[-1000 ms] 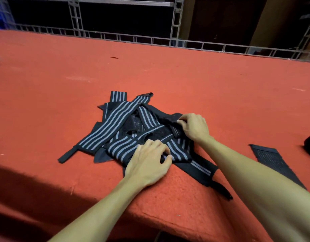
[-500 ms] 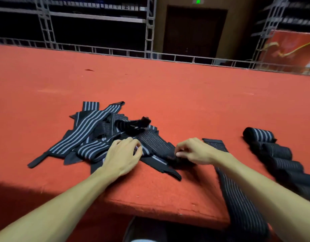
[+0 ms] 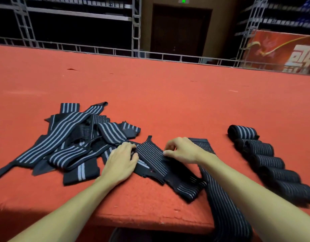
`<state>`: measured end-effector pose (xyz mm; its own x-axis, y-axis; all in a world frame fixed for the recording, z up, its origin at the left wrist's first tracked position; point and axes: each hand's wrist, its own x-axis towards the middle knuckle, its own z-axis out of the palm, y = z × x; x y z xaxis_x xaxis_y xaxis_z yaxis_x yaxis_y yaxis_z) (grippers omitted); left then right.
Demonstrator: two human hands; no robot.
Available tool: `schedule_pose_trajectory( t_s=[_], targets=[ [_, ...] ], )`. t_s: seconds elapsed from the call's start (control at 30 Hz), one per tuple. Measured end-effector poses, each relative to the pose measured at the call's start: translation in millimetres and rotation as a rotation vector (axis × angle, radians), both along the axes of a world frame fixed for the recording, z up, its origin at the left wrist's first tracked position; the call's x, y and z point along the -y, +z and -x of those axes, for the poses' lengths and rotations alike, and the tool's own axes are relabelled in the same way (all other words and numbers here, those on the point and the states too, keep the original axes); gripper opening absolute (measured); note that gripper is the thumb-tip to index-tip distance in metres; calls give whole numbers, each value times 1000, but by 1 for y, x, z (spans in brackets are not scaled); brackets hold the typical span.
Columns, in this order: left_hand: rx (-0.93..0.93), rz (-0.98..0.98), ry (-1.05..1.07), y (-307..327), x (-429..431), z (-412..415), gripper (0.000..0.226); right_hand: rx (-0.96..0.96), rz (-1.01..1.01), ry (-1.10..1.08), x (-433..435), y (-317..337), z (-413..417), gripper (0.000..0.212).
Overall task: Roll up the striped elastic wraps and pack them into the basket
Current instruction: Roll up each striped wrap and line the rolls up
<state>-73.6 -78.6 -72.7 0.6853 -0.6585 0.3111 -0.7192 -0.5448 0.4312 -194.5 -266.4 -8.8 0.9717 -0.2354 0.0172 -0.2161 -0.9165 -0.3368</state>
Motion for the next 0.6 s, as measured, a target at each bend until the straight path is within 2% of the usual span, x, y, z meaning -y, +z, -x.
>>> schedule_pose_trajectory(
  t_s=[0.13, 0.23, 0.33, 0.43, 0.53, 0.6],
  targets=[
    [31, 22, 15, -3, 2, 1, 38, 116, -26, 5, -6, -9, -33, 25],
    [-128, 110, 88, -1, 2, 1, 41, 148, -39, 64, -16, -13, -55, 35],
    [-230, 182, 119, -2, 1, 0, 42, 80, -12, 88, -27, -20, -71, 32],
    [-250, 193, 128, 0, 2, 1, 41, -17, -36, 58, -29, -28, -75, 29],
    [-233, 183, 120, -1, 1, 1, 37, 71, -110, -15, -26, -29, -71, 24],
    [-210, 169, 112, -1, 0, 1, 37, 132, -156, -69, -24, -27, -65, 28]
  ],
)
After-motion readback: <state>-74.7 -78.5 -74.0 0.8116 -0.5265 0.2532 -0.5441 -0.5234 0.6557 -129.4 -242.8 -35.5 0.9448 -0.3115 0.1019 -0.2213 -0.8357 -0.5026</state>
